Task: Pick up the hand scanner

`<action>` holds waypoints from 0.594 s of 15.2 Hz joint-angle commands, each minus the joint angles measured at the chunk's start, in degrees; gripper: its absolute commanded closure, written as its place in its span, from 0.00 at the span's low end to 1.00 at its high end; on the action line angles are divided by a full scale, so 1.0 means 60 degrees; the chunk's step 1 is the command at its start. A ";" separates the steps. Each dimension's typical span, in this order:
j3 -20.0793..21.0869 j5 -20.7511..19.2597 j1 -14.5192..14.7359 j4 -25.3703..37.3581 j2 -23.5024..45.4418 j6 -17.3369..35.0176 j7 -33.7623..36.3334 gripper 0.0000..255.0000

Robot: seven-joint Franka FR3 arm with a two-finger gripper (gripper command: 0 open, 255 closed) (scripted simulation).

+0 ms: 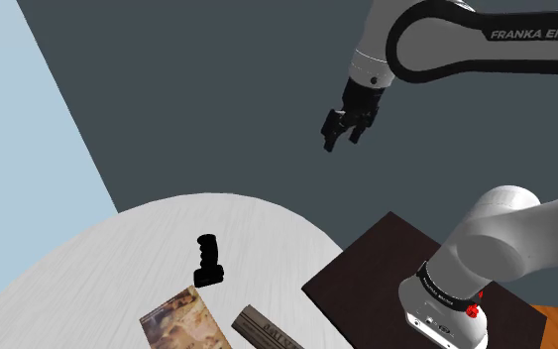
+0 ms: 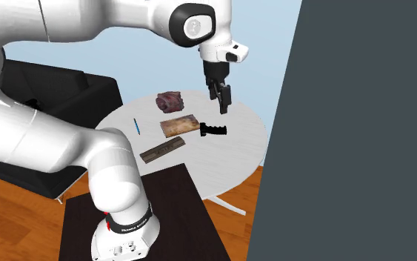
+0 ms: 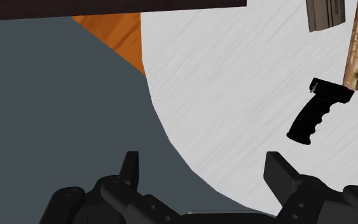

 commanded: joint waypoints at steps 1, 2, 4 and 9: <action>0.0314 0.0189 0.0059 -0.0185 0.0362 0.0537 0.0363 0.00; 0.0489 0.0283 0.0096 -0.0244 0.0568 0.0796 0.0561 0.00; 0.0844 0.0451 0.0158 -0.0321 0.1025 0.1320 0.0957 0.00; 0.1740 0.0703 0.0237 -0.0275 0.2409 0.2642 0.1986 0.00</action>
